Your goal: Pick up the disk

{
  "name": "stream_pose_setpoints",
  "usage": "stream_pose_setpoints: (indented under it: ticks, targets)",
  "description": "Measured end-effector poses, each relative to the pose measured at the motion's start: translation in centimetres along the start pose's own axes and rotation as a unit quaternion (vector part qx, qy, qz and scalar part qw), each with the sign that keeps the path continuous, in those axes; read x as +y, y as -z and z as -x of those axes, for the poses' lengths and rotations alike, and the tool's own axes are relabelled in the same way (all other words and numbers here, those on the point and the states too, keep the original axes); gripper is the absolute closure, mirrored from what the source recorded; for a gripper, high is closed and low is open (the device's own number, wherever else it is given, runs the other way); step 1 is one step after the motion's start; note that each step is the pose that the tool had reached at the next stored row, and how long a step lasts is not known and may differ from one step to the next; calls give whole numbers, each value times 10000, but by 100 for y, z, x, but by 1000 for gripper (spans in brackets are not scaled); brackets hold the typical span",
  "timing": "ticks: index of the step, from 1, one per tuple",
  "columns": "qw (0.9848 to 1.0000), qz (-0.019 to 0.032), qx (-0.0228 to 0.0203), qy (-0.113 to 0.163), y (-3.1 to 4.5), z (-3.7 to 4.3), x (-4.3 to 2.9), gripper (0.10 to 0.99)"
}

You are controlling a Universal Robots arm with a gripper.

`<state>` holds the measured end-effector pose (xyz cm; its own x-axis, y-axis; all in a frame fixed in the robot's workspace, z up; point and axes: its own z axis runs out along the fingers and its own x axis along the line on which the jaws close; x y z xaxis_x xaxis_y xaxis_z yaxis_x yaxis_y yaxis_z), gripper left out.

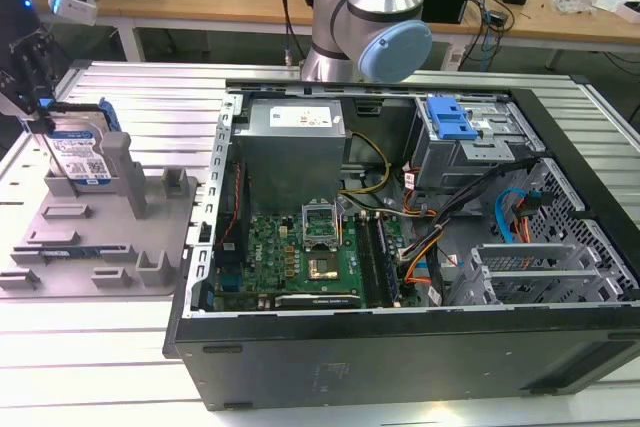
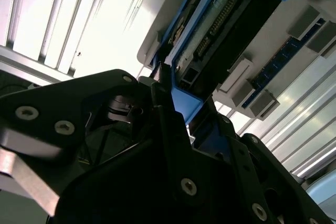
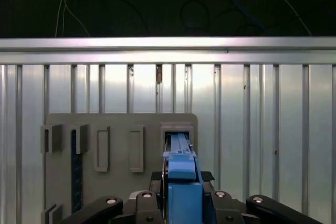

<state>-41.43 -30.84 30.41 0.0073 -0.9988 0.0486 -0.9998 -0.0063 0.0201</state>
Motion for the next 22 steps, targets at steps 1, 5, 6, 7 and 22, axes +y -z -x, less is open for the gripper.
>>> stream_pose_setpoints:
  ticks: [1,5,6,7,22]
  targets:
    - [10000,0,0,0,10,0,1,718]
    - [10000,-8,0,-1,45,-2,7,718]
    - [10000,-10,0,-1,49,-2,8,718]
    - [10000,-17,0,-1,54,-2,11,718]
    - [9999,-141,1,-7,283,-13,30,718]
